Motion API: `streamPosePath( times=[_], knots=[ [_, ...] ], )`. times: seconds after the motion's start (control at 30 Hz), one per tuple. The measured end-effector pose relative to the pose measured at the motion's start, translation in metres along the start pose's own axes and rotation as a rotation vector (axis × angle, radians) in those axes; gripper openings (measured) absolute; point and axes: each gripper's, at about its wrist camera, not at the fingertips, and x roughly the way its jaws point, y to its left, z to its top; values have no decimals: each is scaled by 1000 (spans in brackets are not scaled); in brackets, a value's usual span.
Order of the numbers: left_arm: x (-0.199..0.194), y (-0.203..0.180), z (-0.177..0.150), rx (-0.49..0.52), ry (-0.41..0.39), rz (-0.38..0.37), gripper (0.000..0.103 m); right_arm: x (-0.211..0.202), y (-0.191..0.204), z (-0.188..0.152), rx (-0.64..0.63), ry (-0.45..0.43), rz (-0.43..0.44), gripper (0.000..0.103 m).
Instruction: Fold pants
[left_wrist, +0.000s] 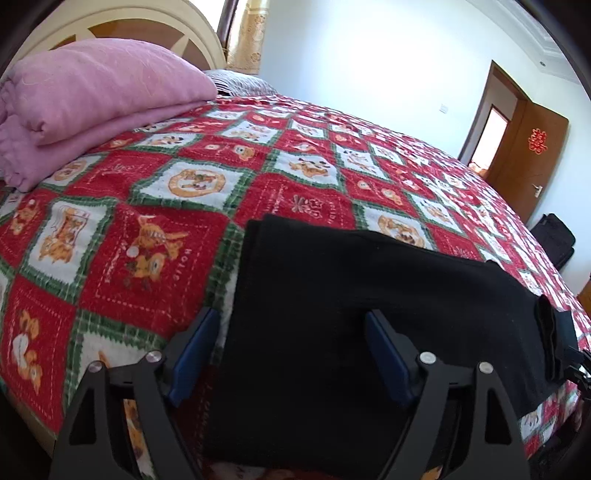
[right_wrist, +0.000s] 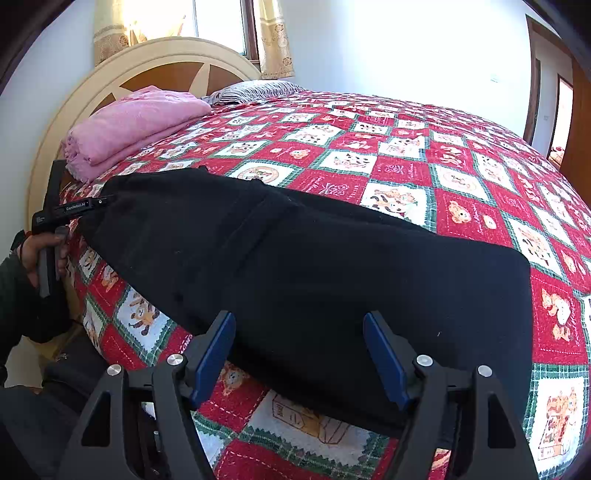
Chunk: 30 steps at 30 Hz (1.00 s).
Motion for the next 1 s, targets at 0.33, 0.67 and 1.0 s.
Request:
streamPosePath(
  times=[0.33,0.67,1.0],
  knots=[
    [-11,-28,0,132,26,95,47,0,0,-1,-2,-3,-4,73],
    [-13,-2,1,32,-4,7,35,0,0,0,2,-6,-7,74],
    [-50,-19,24,-70,-68,-122,22,-11,-7,6,19,-29,-28,74]
  ],
)
